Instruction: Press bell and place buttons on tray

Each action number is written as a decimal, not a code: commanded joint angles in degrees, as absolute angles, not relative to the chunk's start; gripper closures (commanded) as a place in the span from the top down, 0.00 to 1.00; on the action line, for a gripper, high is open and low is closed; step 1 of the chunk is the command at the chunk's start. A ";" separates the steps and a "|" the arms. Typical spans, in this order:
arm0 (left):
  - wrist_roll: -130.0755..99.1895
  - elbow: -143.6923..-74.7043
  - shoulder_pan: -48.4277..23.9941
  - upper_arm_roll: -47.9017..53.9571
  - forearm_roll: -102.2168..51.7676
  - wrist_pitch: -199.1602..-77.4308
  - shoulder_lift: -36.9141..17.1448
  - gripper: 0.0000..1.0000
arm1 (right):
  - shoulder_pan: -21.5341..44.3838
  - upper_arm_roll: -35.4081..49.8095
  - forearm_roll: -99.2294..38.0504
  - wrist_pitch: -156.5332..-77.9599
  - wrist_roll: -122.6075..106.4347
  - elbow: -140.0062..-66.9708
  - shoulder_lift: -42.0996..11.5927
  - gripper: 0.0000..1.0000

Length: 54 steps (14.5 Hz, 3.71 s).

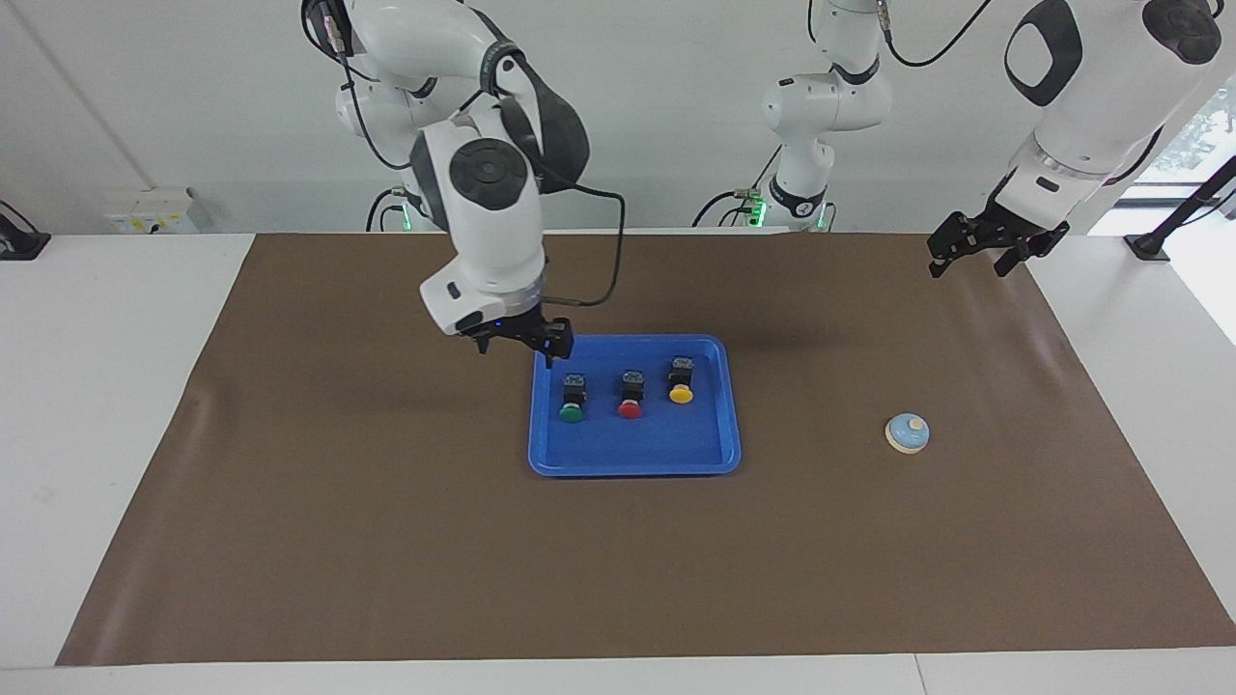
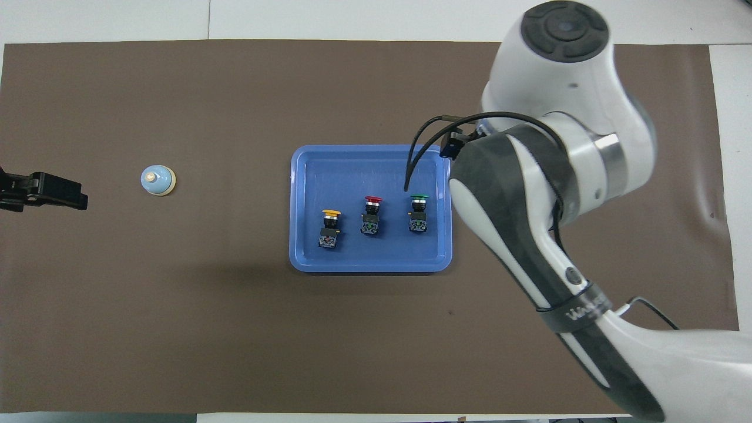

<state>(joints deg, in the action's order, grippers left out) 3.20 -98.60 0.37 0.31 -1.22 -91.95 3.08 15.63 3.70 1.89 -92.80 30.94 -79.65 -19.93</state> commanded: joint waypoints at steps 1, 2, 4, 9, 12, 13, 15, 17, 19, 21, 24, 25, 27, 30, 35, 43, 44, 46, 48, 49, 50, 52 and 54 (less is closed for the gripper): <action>3.08 -97.56 0.44 0.18 -1.49 -91.05 2.72 1.00 | 10.65 4.39 0.09 -90.45 21.04 -81.12 -16.97 1.00; 3.08 -97.65 0.44 0.18 -1.49 -91.05 2.72 1.00 | 9.16 4.31 -0.52 -90.18 18.31 -81.21 -16.01 1.00; 3.08 -97.56 0.44 0.18 -1.49 -91.05 2.72 1.00 | 6.51 4.31 -0.62 -88.34 12.77 -81.12 -14.34 1.00; 3.34 -102.83 -0.97 0.53 -1.41 -101.59 2.39 0.00 | 1.07 4.31 -0.70 -83.33 3.26 -83.48 -7.23 1.00; 3.60 -102.75 -0.35 0.53 -1.41 -110.36 -5.07 0.00 | -0.96 4.31 -0.70 -81.04 1.41 -88.32 0.33 1.00; 3.69 -102.57 -0.26 0.53 -1.41 -114.13 -8.14 0.00 | -1.40 4.22 -0.70 -79.90 1.49 -88.33 0.87 1.00; 3.78 -102.57 -0.09 0.53 -1.41 -119.25 -12.38 0.00 | -2.63 4.31 -0.70 -80.06 1.58 -88.33 0.79 1.00; 3.78 -104.57 0.61 0.53 -1.41 -120.66 -13.35 0.00 | -2.72 4.31 -0.62 -80.24 1.49 -88.33 0.79 1.00; 3.69 -105.38 0.62 0.53 -1.41 -123.22 -14.50 0.00 | -2.72 4.31 -0.62 -80.42 1.67 -88.51 0.79 1.00; 3.69 -105.47 0.70 0.44 -1.41 -123.31 -14.94 0.00 | -2.29 4.22 -0.62 -80.42 1.84 -88.51 0.88 1.00; 3.52 -107.05 0.62 0.44 -1.41 -124.45 -15.55 0.00 | -2.11 4.31 -0.62 -80.42 1.58 -88.33 0.79 1.00; 3.60 -107.05 0.62 0.35 -1.41 -124.45 -15.73 0.00 | -2.11 4.31 -0.62 -80.33 1.58 -88.33 0.88 1.00; 3.60 -107.40 0.70 0.35 -1.41 -124.98 -15.82 0.00 | -2.20 4.31 -0.62 -79.81 1.50 -88.33 0.88 1.00; 3.60 -108.28 0.70 0.35 -1.41 -127.87 -16.78 0.00 | -2.72 4.31 -0.70 -79.80 1.49 -88.33 0.88 1.00; 3.60 -112.40 0.79 0.18 -1.32 -134.37 -18.10 0.00 | -2.64 4.31 -0.62 -79.80 1.41 -88.33 0.88 1.00; 3.60 -103.91 0.70 -0.09 -1.14 -120.19 -14.96 0.00 | -2.64 4.31 -0.62 -79.80 1.41 -88.33 0.88 1.00; 3.34 -102.58 0.70 -0.09 -1.14 -115.97 -13.29 0.20 | -2.64 4.31 -0.62 -79.80 1.41 -88.33 0.88 1.00; 3.34 -102.13 0.70 -0.09 -1.14 -111.99 -9.51 1.00 | -2.64 4.31 -0.62 -79.80 1.49 -88.33 0.88 1.00; 3.16 -102.22 0.62 -0.09 -1.14 -105.77 -4.68 1.00 | -2.64 4.31 -0.62 -79.80 1.41 -88.33 0.88 1.00; 3.08 -102.30 0.62 -0.09 -1.14 -103.30 -1.96 1.00 | -2.64 4.31 -0.62 -79.80 1.41 -88.33 0.88 1.00; 2.90 -102.30 0.62 0.09 -1.14 -101.44 0.59 1.00 | -2.64 4.31 -0.62 -79.80 1.41 -88.33 0.97 1.00; 2.81 -102.13 0.18 0.09 -1.14 -98.28 3.68 1.00 | -2.64 4.31 -0.62 -79.80 1.49 -88.33 0.97 1.00; 2.73 -101.78 -0.17 0.52 -1.14 -96.33 4.31 1.00 | -2.64 4.31 -0.62 -79.80 1.41 -88.33 0.97 1.00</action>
